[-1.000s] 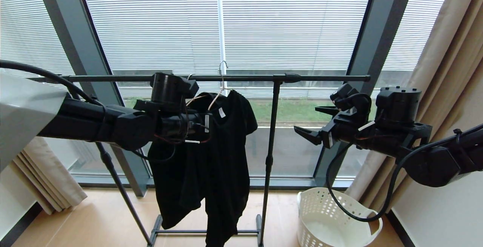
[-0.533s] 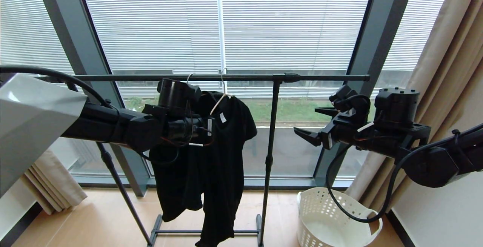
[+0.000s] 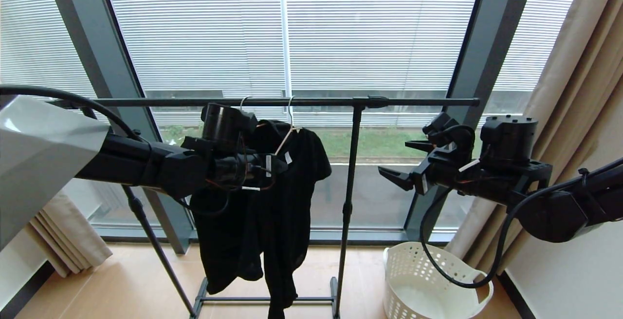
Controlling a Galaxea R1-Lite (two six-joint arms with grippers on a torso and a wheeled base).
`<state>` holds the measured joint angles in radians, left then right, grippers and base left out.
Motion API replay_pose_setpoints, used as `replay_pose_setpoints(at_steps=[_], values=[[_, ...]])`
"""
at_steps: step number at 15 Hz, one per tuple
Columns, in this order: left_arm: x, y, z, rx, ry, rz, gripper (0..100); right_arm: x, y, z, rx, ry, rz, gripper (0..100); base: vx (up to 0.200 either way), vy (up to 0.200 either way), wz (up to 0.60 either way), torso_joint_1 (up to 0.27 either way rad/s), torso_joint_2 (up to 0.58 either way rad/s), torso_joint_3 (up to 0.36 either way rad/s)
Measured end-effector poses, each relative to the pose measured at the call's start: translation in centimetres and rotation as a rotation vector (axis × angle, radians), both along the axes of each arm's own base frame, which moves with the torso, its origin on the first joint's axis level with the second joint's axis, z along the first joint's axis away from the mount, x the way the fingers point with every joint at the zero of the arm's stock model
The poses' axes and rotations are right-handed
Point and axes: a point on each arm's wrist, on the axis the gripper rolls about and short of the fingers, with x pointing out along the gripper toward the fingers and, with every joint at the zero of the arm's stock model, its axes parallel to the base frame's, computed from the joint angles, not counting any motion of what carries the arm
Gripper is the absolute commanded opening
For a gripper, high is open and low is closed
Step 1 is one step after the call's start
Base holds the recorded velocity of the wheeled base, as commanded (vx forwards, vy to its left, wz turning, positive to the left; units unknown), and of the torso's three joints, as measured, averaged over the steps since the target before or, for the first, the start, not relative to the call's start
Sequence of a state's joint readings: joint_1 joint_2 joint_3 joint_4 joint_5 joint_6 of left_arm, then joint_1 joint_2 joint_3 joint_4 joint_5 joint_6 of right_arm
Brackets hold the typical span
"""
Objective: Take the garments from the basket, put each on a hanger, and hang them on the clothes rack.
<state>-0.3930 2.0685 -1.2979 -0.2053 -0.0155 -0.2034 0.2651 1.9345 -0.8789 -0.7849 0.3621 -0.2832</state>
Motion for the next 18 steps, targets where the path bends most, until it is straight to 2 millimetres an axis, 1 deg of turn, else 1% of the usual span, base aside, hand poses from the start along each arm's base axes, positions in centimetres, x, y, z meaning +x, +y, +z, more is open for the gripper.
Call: replay_pose_setpoints(at_steps=[1,3,4,6,8,11,15,17,18], values=[[-0.7,0.2,0.3,0.002,0.003,-0.001,100,0.0,0.0,0.0,0.000,0.001,0.001,100,0.000,0.000,0.00,0.000,0.00,0.000],[-2.7,1.0,1.1,0.007,0.008,-0.004,100,0.0,0.0,0.0,0.001,0.001,0.001,100,0.000,0.000,0.00,0.000,0.00,0.000],[-4.0,1.5,1.3,0.013,0.017,-0.002,100,-0.4,-0.1,0.2,0.002,0.000,0.001,100,0.000,0.000,0.00,0.000,0.00,0.000],[-7.4,3.0,2.0,0.023,0.027,0.003,100,-2.1,-0.6,1.3,0.007,-0.019,-0.004,100,0.000,0.000,0.00,0.000,0.00,0.000],[-10.8,4.5,2.7,0.026,0.022,0.004,100,-4.8,-1.3,2.1,0.004,-0.027,-0.026,100,0.000,0.000,0.00,0.000,0.00,0.000],[-15.1,6.3,2.7,0.031,0.022,-0.001,100,-9.2,-2.6,1.8,-0.016,-0.003,-0.072,100,0.000,0.000,0.00,0.000,0.00,0.000],[-20.1,8.2,1.0,0.043,0.058,-0.007,100,-14.8,-4.4,0.6,-0.043,0.034,-0.125,100,0.000,0.000,0.00,0.000,0.00,0.000],[-22.8,9.1,-0.5,0.045,0.072,-0.020,100,-17.5,-5.1,-0.9,-0.067,0.078,-0.148,100,0.000,0.000,0.00,0.000,0.00,0.000],[-24.4,9.6,-1.5,0.048,0.078,-0.032,100,-19.0,-5.5,-2.1,-0.083,0.114,-0.157,100,0.000,0.000,0.00,0.000,0.00,0.000]])
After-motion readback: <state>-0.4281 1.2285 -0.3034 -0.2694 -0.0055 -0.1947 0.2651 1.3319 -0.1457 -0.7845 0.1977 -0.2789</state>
